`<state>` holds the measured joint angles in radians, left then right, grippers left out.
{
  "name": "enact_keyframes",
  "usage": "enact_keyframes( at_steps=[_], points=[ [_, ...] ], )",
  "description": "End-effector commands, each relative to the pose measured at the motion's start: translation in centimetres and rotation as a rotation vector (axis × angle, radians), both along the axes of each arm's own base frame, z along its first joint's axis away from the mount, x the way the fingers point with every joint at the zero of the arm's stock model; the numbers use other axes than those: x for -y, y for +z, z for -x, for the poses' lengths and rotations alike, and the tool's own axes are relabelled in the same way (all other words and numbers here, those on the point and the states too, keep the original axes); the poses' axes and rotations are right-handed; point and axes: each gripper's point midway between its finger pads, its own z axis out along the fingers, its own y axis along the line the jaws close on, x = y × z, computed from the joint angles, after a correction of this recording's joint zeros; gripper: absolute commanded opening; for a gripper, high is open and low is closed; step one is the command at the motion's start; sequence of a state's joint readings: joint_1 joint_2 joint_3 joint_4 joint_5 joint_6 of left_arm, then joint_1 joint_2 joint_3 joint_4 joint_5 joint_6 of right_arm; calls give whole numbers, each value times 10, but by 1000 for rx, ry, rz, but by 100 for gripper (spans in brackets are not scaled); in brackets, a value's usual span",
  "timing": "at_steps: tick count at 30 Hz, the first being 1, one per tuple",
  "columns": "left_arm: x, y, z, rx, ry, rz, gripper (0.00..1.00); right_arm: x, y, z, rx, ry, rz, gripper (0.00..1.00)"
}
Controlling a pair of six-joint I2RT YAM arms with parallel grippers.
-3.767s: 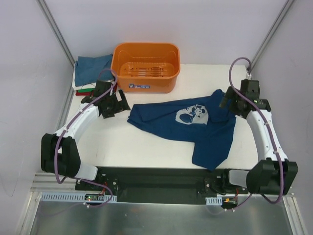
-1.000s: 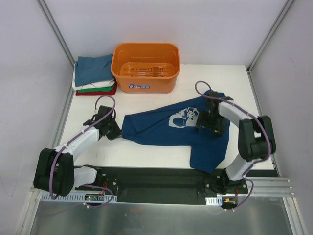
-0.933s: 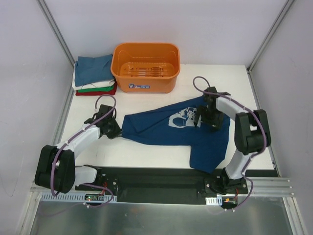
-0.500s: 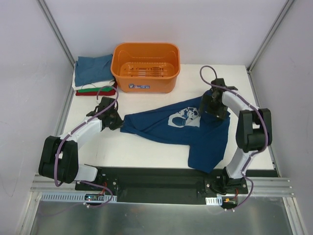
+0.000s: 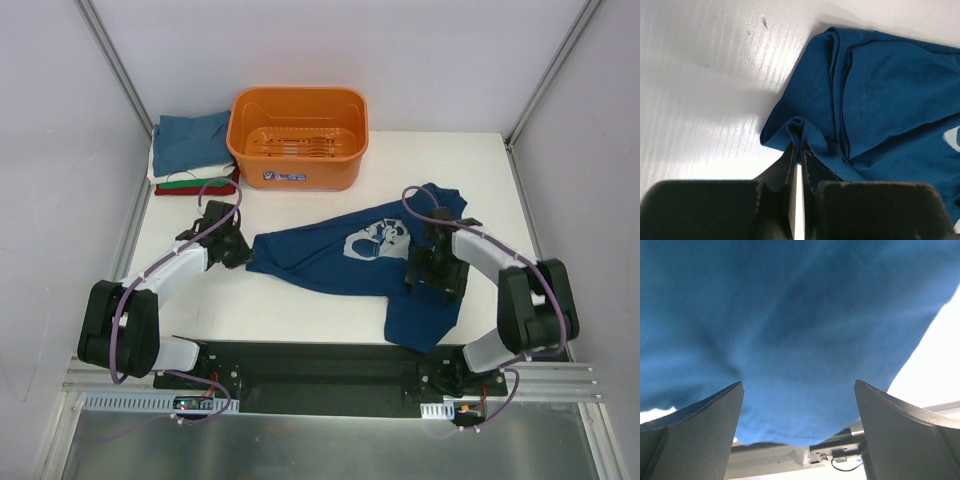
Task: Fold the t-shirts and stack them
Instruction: Flatten out the tshirt
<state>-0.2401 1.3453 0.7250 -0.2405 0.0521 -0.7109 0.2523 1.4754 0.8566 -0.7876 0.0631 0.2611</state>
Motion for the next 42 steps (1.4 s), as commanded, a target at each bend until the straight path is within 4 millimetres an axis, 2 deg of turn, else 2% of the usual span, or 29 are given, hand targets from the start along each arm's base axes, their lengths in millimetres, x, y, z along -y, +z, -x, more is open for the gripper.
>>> enact_keyframes(
  at_steps=[1,2,3,4,6,7,9,10,13,15,16,18,19,20,21,23,24,26,27,28,30,31,32,33,35,39,42],
  points=[
    [-2,7,-12,36,3,-2,0,-10,-14,-44,4,7,5,97],
    [-3,7,-14,40,6,-6,0,-10,-15,-51,-3,13,6,97],
    [-3,9,-18,50,11,-8,0,-15,-8,-73,33,14,-11,97],
    [-4,9,-20,54,15,-12,0,-17,-18,-78,-2,14,-14,97],
    [-5,12,-26,69,22,-21,0,-14,-18,-94,-7,12,-11,97],
    [-5,12,-28,69,23,-23,0,-17,-15,-115,20,23,-17,97],
    [-5,16,-35,87,23,-26,0,-15,-11,-132,31,28,-22,97],
    [-6,15,-37,85,25,-30,0,-16,-6,-153,62,33,-25,97],
    [-3,21,-45,101,16,-24,0,-5,-4,-174,75,54,0,97],
    [1,26,-50,119,7,-9,0,9,4,-185,105,47,32,97],
    [1,27,-50,120,4,-7,0,13,14,-188,134,42,39,97],
    [4,31,-53,132,-10,3,0,24,25,-183,157,39,66,97],
    [8,32,-53,132,-21,18,0,24,43,-179,199,53,67,97],
    [9,33,-53,134,-28,25,0,22,52,-173,217,61,60,97],
    [10,34,-53,135,-33,29,0,19,61,-152,220,74,41,97],
    [12,35,-52,139,-38,40,0,12,67,-127,218,69,32,97],
    [12,34,-50,140,-43,42,0,9,64,-98,200,81,44,97],
    [12,35,-47,141,-47,45,0,5,58,-67,164,31,60,97],
    [12,37,-46,149,-49,45,0,-1,50,-42,140,37,56,98],
    [11,37,-46,151,-50,43,0,-7,43,-29,123,18,33,99],
    [11,37,-43,153,-54,44,0,-36,37,-19,149,-38,-66,97],
    [11,37,-42,155,-55,44,0,-41,27,-8,129,-53,-77,95],
    [11,36,-41,152,-55,43,0,-51,27,-15,168,-95,-105,93],
    [11,36,-40,152,-56,44,0,-57,23,-13,176,-85,-95,90],
    [11,36,-40,152,-55,43,0,-62,23,-23,202,-106,-84,88],
    [11,37,-39,155,-56,45,0,-72,16,-43,220,-150,-76,74],
    [9,37,-40,158,-48,40,0,-79,11,-52,228,-174,-97,67]
  ],
)
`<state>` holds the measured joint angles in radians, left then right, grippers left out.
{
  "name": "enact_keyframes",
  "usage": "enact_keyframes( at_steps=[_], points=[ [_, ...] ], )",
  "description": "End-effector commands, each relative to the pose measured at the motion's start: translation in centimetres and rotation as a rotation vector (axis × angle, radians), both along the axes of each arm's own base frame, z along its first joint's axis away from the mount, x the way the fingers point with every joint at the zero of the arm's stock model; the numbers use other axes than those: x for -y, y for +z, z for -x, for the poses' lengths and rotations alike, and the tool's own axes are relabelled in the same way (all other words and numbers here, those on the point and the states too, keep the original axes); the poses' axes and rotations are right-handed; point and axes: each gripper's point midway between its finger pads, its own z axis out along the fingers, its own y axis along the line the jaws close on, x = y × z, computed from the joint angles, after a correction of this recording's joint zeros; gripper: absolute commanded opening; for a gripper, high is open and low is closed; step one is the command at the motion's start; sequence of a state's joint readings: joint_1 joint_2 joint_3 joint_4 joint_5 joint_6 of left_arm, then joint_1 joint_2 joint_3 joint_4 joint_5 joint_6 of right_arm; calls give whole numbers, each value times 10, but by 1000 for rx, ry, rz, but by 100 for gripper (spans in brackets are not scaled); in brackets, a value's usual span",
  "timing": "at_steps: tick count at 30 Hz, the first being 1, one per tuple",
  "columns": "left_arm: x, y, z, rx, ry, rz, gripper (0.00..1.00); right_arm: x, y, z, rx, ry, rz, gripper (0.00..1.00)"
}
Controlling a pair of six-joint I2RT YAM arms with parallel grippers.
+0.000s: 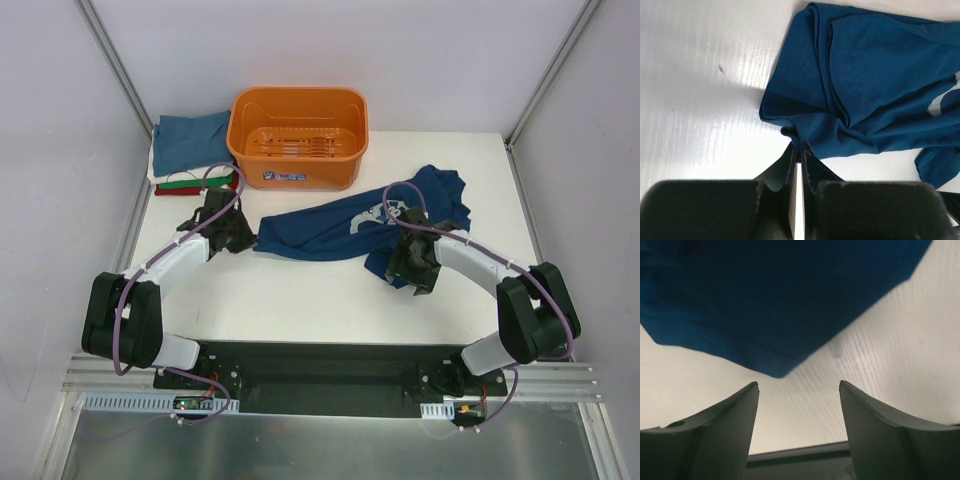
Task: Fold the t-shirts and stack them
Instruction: Flatten out the tshirt
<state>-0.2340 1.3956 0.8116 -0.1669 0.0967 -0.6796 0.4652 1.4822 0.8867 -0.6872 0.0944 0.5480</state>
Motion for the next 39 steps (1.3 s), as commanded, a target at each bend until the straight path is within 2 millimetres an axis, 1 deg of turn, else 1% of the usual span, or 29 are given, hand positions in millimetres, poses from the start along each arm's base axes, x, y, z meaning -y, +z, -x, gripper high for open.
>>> enact_keyframes(
  at_steps=[1,7,8,10,12,14,15,16,17,19,21,22,23,24,25,26,27,28,29,30,31,32,33,34,35,36,37,38,39],
  points=[
    [-5,12,-3,54,-1,-4,0,-17,4,-33,91,-97,-48,66],
    [-5,8,-2,44,-1,-9,0,-21,-14,-35,69,-119,-56,53],
    [-6,8,-2,43,1,-9,0,-20,-16,-36,71,-119,-48,48],
    [-6,7,-3,42,3,-12,0,-16,-20,-35,65,-126,-28,44],
    [-7,8,-4,44,8,-15,0,-12,-22,-35,66,-126,-7,37],
    [-8,8,-4,45,11,-19,0,-6,-24,-33,65,-133,16,22],
    [-8,8,-5,46,15,-21,0,-3,-25,-32,62,-137,26,16],
    [-9,8,-5,47,19,-23,0,1,-25,-29,49,-138,38,13],
    [-10,8,-5,49,22,-27,0,6,-23,-28,49,-138,49,1],
    [-9,11,-6,57,23,-25,0,15,-18,-22,35,-131,75,0],
    [-9,16,-6,74,17,-23,0,29,-3,-23,70,-119,114,1],
    [-9,22,-8,93,7,-26,0,38,8,-22,72,-123,131,1],
    [-8,31,-9,120,3,-21,0,46,27,-26,132,-126,148,1],
    [-7,39,-10,142,-6,-15,0,53,41,-29,168,-115,172,1],
    [-7,50,-14,177,-18,-20,0,65,62,-26,210,-123,192,1],
    [-7,66,-16,225,-19,-20,0,75,89,-38,295,-140,230,1],
    [-9,78,-19,261,-14,-26,0,83,106,-40,336,-120,256,1],
    [-9,97,-24,314,-22,-32,0,93,130,-40,397,-135,265,1],
    [-9,117,-24,370,-22,-28,0,100,159,-47,476,-153,276,1],
    [-9,132,-26,411,-22,-28,0,105,178,-49,525,-155,278,1],
    [-8,156,-29,473,-25,-23,0,112,202,-49,590,-148,286,0],
    [-7,179,-27,538,-30,-13,0,116,219,-49,635,-146,292,1],
    [-5,196,-26,586,-39,-5,0,119,253,-53,725,-162,280,1],
    [-3,225,-26,662,-53,2,0,127,274,-50,784,-164,311,1],
    [-4,248,-21,726,-53,7,0,132,294,-49,838,-173,321,0],
    [-4,265,-18,766,-53,10,0,135,322,-48,920,-195,313,0],
    [-7,291,-14,833,-49,8,0,143,343,-42,976,-197,339,1],
    [-10,311,-5,889,-44,12,0,146,359,-38,1018,-203,341,1],
    [-12,326,0,927,-45,12,0,151,389,-32,1098,-218,340,1]
  ],
)
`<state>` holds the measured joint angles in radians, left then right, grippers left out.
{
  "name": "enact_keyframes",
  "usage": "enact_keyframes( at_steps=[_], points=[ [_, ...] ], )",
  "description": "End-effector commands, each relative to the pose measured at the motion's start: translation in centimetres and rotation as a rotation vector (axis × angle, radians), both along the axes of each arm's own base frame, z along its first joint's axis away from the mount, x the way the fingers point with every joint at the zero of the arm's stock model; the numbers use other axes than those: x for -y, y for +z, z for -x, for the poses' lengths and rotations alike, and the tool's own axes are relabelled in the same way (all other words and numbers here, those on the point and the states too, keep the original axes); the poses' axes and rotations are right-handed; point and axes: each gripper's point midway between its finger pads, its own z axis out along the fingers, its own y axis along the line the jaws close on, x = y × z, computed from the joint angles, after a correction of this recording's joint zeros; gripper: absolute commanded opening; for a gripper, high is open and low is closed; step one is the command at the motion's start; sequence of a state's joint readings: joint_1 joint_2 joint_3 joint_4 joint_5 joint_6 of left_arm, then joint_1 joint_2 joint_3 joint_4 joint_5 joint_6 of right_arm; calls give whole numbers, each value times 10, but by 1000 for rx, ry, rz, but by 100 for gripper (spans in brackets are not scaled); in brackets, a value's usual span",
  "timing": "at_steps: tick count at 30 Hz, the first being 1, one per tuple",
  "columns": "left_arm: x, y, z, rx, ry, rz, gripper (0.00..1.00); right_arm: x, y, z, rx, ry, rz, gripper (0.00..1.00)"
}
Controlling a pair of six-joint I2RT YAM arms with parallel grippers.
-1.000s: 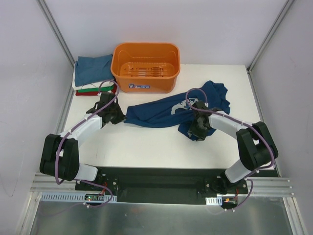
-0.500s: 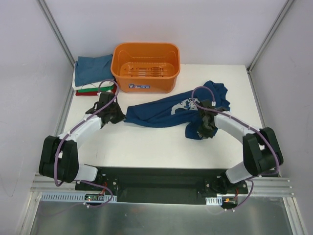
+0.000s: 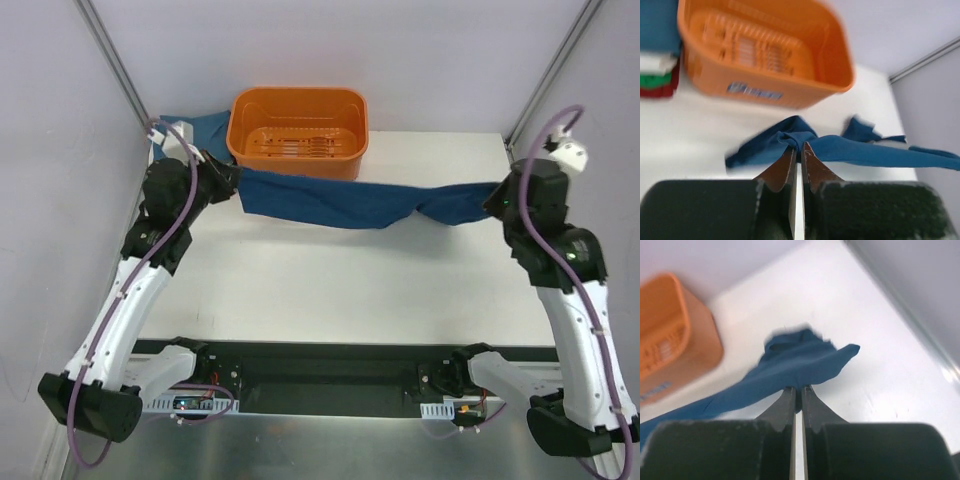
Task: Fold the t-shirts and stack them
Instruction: Flatten out the tshirt
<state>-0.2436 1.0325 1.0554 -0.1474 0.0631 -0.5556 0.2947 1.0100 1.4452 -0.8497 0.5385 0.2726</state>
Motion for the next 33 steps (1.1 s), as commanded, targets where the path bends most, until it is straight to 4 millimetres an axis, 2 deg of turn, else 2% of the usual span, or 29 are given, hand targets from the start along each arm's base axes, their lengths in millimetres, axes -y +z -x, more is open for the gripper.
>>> enact_keyframes(
  at_steps=[1,3,4,6,7,10,11,13,15,18,19,22,24,26,29,30,32,33],
  points=[
    [-11,121,26,345,10,-9,0,40,97,31,230,-73,141,1],
    [-16,161,48,448,7,5,0,45,128,43,301,-50,190,1],
    [-18,176,60,495,-1,0,0,45,154,55,371,-25,183,1],
    [-15,204,81,575,-50,9,0,46,182,69,438,13,215,1],
    [-15,215,94,611,-66,10,0,41,207,80,507,63,215,1],
    [-14,242,131,703,-121,32,0,36,238,99,595,133,250,1],
    [-15,247,139,722,-126,35,0,38,254,112,650,135,246,1],
    [-19,261,163,772,-135,45,0,34,271,127,711,179,257,1],
    [-19,273,183,815,-165,45,0,37,291,152,801,193,251,0],
    [-22,291,213,880,-190,53,0,32,309,178,903,245,241,1],
    [-20,293,221,888,-213,51,0,28,314,191,944,276,237,1],
    [-22,302,234,914,-221,54,0,25,322,210,1006,316,239,1],
    [-22,305,236,917,-221,54,0,27,322,206,999,299,247,1],
    [-23,302,226,894,-202,48,0,31,316,192,956,266,269,0],
    [-28,291,192,819,-127,24,0,31,296,148,826,228,312,1],
    [-29,284,179,792,-105,1,0,28,287,123,763,217,329,0],
    [-35,264,138,698,-24,-27,0,32,255,80,615,162,370,1],
    [-36,246,117,643,2,-62,0,30,236,49,524,148,405,1]
  ],
)
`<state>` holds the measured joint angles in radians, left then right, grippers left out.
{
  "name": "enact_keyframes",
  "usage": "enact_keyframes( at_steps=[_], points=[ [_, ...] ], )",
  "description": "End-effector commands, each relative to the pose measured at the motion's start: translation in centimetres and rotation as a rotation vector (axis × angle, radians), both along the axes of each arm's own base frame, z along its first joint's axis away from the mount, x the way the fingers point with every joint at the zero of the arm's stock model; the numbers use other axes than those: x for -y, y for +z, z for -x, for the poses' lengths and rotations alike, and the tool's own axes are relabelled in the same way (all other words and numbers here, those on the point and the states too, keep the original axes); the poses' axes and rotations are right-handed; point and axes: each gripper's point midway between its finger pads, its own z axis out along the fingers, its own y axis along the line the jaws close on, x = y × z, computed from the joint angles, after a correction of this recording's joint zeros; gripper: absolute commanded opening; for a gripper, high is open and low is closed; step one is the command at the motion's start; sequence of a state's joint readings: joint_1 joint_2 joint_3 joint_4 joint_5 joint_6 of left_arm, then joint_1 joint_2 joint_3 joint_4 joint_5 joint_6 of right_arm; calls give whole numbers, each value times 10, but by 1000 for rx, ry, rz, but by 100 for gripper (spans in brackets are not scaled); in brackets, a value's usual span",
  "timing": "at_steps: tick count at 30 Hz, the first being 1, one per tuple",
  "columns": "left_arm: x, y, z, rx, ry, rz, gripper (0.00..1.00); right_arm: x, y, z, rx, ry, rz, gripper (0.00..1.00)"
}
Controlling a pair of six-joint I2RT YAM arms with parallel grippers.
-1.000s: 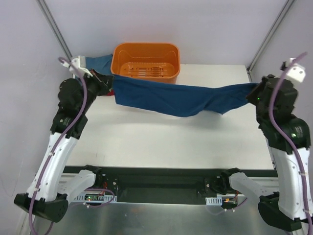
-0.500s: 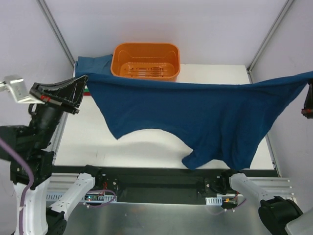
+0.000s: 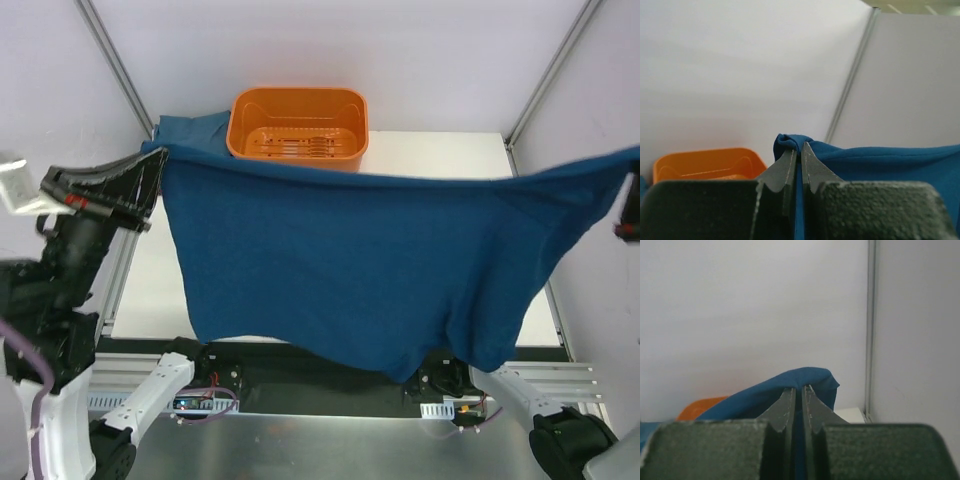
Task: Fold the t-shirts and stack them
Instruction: Flatten out the tshirt, then fold the flattened tshirt in 1/3 of the way
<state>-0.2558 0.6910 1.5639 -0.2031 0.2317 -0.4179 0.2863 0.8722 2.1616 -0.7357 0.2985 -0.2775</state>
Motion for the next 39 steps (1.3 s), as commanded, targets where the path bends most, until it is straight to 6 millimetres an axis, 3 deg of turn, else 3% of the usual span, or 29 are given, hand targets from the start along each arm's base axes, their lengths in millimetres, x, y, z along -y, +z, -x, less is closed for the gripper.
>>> enact_keyframes(
  at_steps=[1,3,4,6,7,8,9,11,12,13,14,15,16,17,18,19,20,24,28,32,34,35,37,38,39],
  points=[
    [-11,-64,-114,-248,227,-65,0,5,-68,-132,-325,-253,113,1],
    [-18,-109,-154,-371,320,-99,0,-3,-123,-186,-485,-273,183,1],
    [-16,-139,-182,-457,349,-126,0,-11,-143,-203,-532,-235,192,1],
    [-18,-209,-226,-626,428,-177,0,-19,-209,-246,-687,-179,183,1],
    [-22,-234,-239,-686,466,-191,0,-21,-233,-259,-738,-156,177,1],
    [-24,-263,-250,-753,493,-215,0,-25,-273,-281,-819,-128,183,1],
    [-23,-302,-269,-840,513,-249,0,-30,-295,-292,-858,-84,176,1],
    [-24,-341,-287,-920,531,-279,0,-40,-330,-313,-917,-34,180,1],
    [-25,-377,-301,-995,534,-306,0,-51,-365,-329,-993,19,187,1],
    [-25,-392,-310,-1019,535,-312,0,-56,-381,-338,-1026,43,190,1],
    [-23,-402,-319,-1043,527,-317,0,-60,-415,-351,-1109,63,189,1],
    [-24,-433,-328,-1111,526,-328,0,-64,-421,-360,-1125,80,180,1],
    [-22,-443,-334,-1130,523,-326,0,-67,-432,-367,-1149,89,178,1],
    [-17,-445,-343,-1138,496,-312,0,-70,-461,-373,-1216,93,171,1],
    [-15,-464,-348,-1174,485,-314,0,-69,-470,-378,-1234,89,165,1],
    [-13,-469,-352,-1181,478,-311,0,-73,-470,-387,-1228,98,163,1],
    [-12,-467,-359,-1173,477,-304,0,-74,-487,-391,-1261,101,153,1],
    [-13,-484,-367,-1202,479,-309,0,-84,-495,-403,-1269,141,129,1],
    [-16,-479,-368,-1197,479,-298,0,-85,-483,-394,-1269,143,110,1],
    [-19,-475,-354,-1196,477,-295,0,-89,-461,-353,-1304,130,72,1],
    [-23,-468,-347,-1188,483,-285,0,-92,-472,-324,-1381,128,50,1],
    [-25,-473,-340,-1202,488,-284,0,-96,-464,-311,-1381,130,53,1],
    [-30,-467,-334,-1196,490,-271,0,-91,-479,-282,-1460,84,38,0],
    [-31,-471,-328,-1207,484,-272,0,-91,-475,-272,-1457,81,29,1],
    [-32,-467,-326,-1202,478,-266,0,-89,-486,-258,-1499,69,23,1]
  ],
)
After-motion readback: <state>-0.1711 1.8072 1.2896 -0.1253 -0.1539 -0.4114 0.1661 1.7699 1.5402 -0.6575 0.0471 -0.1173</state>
